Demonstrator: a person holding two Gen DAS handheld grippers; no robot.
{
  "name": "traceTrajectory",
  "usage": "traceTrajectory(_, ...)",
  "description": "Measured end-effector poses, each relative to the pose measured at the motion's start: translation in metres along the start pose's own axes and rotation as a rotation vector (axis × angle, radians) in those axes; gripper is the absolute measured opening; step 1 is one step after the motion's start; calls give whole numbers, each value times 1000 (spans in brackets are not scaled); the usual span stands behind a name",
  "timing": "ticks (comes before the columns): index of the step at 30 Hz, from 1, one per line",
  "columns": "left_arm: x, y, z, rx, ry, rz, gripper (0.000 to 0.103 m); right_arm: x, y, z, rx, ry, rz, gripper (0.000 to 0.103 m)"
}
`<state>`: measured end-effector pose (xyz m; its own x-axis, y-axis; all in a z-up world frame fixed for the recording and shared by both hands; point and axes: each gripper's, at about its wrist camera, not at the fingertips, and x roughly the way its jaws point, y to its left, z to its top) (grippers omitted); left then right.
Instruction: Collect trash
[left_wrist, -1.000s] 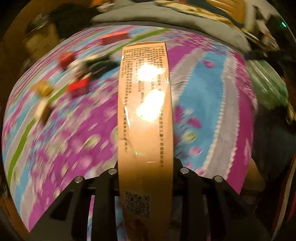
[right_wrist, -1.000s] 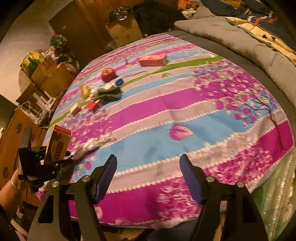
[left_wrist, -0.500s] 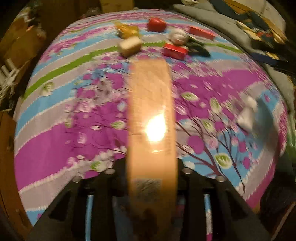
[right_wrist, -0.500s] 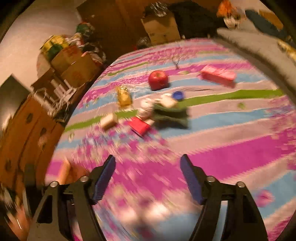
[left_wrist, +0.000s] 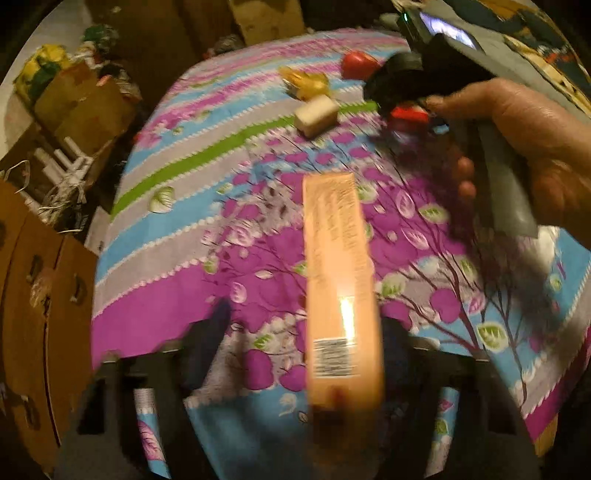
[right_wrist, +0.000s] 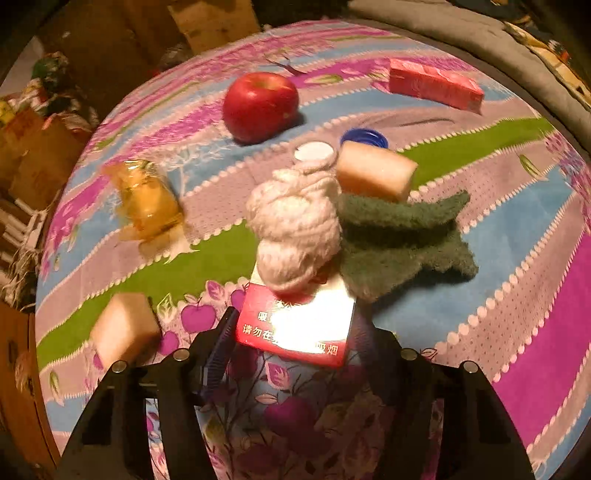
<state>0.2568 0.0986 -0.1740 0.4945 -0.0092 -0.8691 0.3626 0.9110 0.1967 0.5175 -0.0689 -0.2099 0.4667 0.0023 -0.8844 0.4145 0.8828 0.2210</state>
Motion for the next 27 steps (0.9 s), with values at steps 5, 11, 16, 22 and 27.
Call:
traceTrajectory(5, 7, 4, -10, -1, 24, -74, 27, -29, -26, -32, -61, 48, 108, 63)
traceTrajectory(11, -20, 5, -35, -37, 5, -94, 27, -85, -66, -97, -179, 110, 252, 63)
traceTrajectory(16, -56, 2, -51, -99, -34, -83, 27, -152, -74, -137, -338, -7, 313, 63)
traceTrajectory(22, -81, -9, -37, -136, -78, -44, 27, -212, -82, -150, -334, -20, 472, 62)
traceTrajectory(27, -107, -22, -7, -130, -170, -15, 27, -278, -81, -145, -447, -200, 457, 62)
